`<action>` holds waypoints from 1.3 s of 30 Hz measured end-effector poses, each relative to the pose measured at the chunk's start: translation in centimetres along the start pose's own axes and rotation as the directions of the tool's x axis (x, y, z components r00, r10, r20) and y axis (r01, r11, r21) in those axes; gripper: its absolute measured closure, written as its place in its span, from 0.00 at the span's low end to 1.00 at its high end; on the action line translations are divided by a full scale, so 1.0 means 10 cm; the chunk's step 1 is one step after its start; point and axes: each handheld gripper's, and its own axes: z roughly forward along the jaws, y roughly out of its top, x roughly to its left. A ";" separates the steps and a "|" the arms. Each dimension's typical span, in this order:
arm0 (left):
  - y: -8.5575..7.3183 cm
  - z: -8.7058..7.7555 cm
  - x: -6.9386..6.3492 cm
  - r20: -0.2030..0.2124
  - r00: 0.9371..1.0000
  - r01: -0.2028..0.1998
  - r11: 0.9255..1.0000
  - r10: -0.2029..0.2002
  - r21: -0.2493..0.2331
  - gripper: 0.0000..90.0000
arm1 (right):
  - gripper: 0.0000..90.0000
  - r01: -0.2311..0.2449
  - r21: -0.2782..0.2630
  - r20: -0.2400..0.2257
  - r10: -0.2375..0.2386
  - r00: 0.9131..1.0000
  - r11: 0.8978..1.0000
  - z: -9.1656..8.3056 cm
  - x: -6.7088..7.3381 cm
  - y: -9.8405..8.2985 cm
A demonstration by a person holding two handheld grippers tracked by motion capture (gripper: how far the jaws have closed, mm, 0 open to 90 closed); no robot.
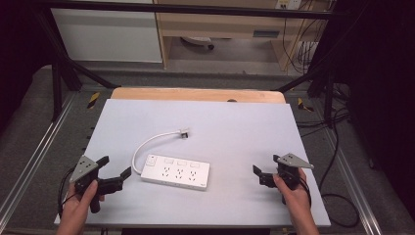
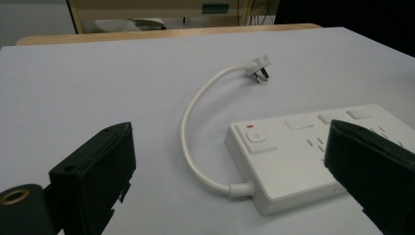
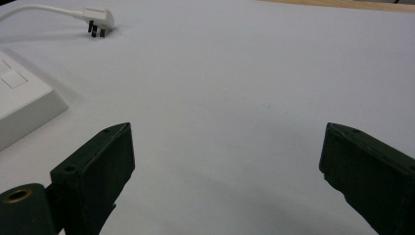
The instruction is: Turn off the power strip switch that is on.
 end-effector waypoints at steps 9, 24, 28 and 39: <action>0.00 0.01 -0.01 0.008 1.000 -0.008 1.000 0.008 0.010 0.05 | 0.07 0.004 0.004 -0.016 -0.004 1.000 1.000 0.01 0.02 0.01; 0.01 0.00 0.01 0.024 1.000 0.015 1.000 -0.015 0.005 0.05 | 0.05 0.034 -0.042 -0.075 -0.037 0.996 0.999 -0.04 0.18 0.09; 0.00 0.01 0.00 0.027 1.000 0.001 1.000 -0.001 0.010 0.05 | 0.04 0.049 -0.064 -0.094 -0.055 0.994 0.997 -0.08 0.28 0.12; -0.01 0.03 -0.02 0.021 1.000 -0.020 0.999 0.019 0.029 0.06 | 0.04 0.092 -0.085 -0.141 -0.103 0.985 0.992 -0.16 0.60 0.30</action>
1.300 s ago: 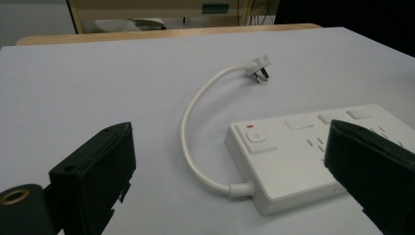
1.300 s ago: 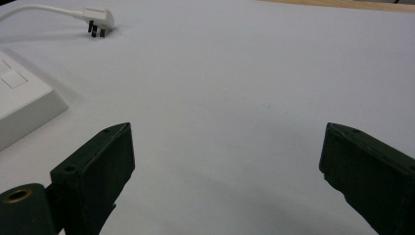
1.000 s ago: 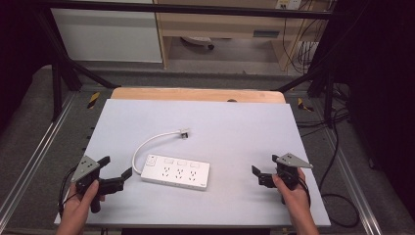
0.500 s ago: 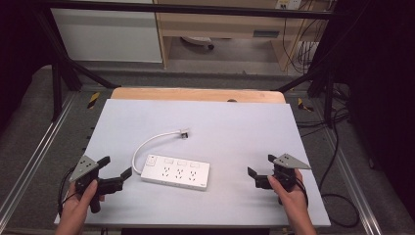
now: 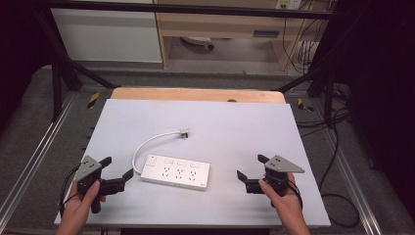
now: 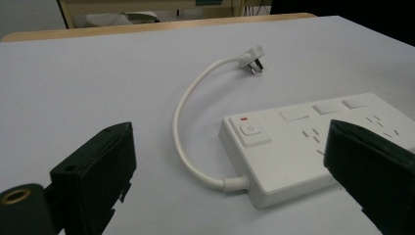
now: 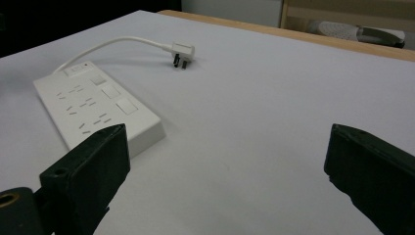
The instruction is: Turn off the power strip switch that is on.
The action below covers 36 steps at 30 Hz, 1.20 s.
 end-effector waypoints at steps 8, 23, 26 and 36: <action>0.00 0.01 -0.01 0.005 1.000 -0.007 1.000 0.007 0.003 0.06 | 0.05 0.034 -0.018 -0.030 -0.034 0.999 0.999 0.01 0.11 0.23; -0.01 0.02 -0.02 0.007 1.000 -0.012 1.000 0.012 0.010 0.06 | 0.05 0.043 -0.007 -0.079 -0.044 0.996 0.999 0.14 0.17 0.55; -0.01 0.02 -0.02 0.007 1.000 -0.013 1.000 0.013 0.011 0.06 | 0.06 0.038 -0.010 -0.088 -0.039 0.995 0.999 0.16 0.19 0.59; -0.01 0.02 -0.02 0.007 1.000 -0.016 1.000 0.015 0.012 0.06 | 0.05 0.016 -0.024 -0.115 -0.018 0.993 1.000 0.22 0.21 0.64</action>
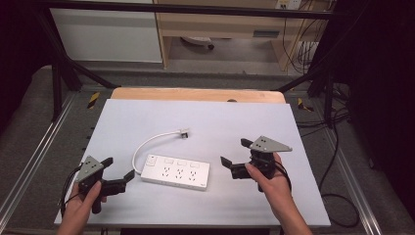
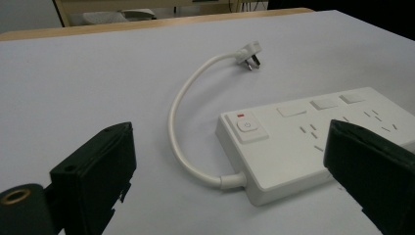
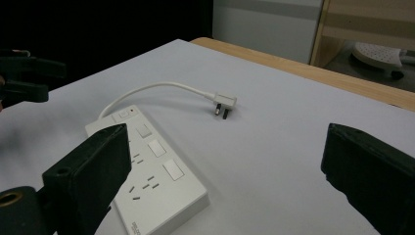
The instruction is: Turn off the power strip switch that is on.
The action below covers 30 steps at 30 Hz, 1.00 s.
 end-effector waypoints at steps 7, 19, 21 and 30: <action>0.00 0.00 0.00 0.001 1.000 -0.001 1.000 0.001 0.001 0.06 | 0.05 -0.004 -0.004 -0.004 0.004 1.000 1.000 0.01 0.00 0.01; 0.00 0.00 0.00 0.001 1.000 0.002 1.000 -0.002 0.001 0.06 | 0.05 -0.004 -0.014 -0.012 0.004 1.000 1.000 0.04 -0.01 0.02; 0.00 0.00 0.00 0.002 1.000 0.001 1.000 -0.001 0.002 0.06 | 0.04 -0.007 -0.020 -0.017 0.006 1.000 1.000 0.06 -0.01 0.02; 0.00 0.01 -0.01 0.003 1.000 0.001 1.000 -0.001 0.003 0.06 | 0.03 -0.007 -0.024 -0.037 0.006 0.999 1.000 0.19 0.06 0.09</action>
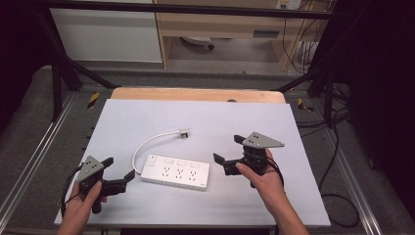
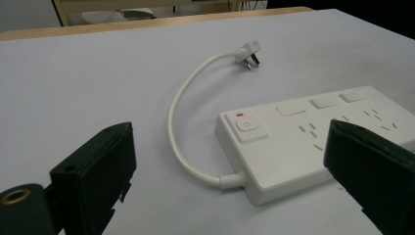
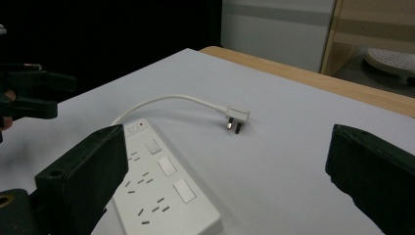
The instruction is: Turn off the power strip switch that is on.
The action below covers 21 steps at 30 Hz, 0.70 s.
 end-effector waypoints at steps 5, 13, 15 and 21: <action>0.00 0.00 0.00 0.000 1.000 0.001 1.000 -0.001 0.001 0.06 | 0.04 -0.003 -0.003 -0.012 0.003 1.000 1.000 0.10 0.04 0.04; 0.00 0.00 0.00 0.002 1.000 0.001 1.000 -0.001 0.001 0.06 | 0.25 0.013 -0.018 -0.031 -0.013 0.999 1.000 0.23 0.11 0.07; 0.00 0.00 0.00 0.001 1.000 0.000 1.000 0.000 0.001 0.06 | 0.35 0.021 -0.024 -0.030 -0.022 0.999 0.999 0.26 0.13 0.07; 0.00 0.00 0.00 0.002 1.000 -0.003 1.000 0.003 0.002 0.06 | 0.65 0.062 -0.022 -0.034 -0.062 0.997 0.998 0.37 0.20 0.05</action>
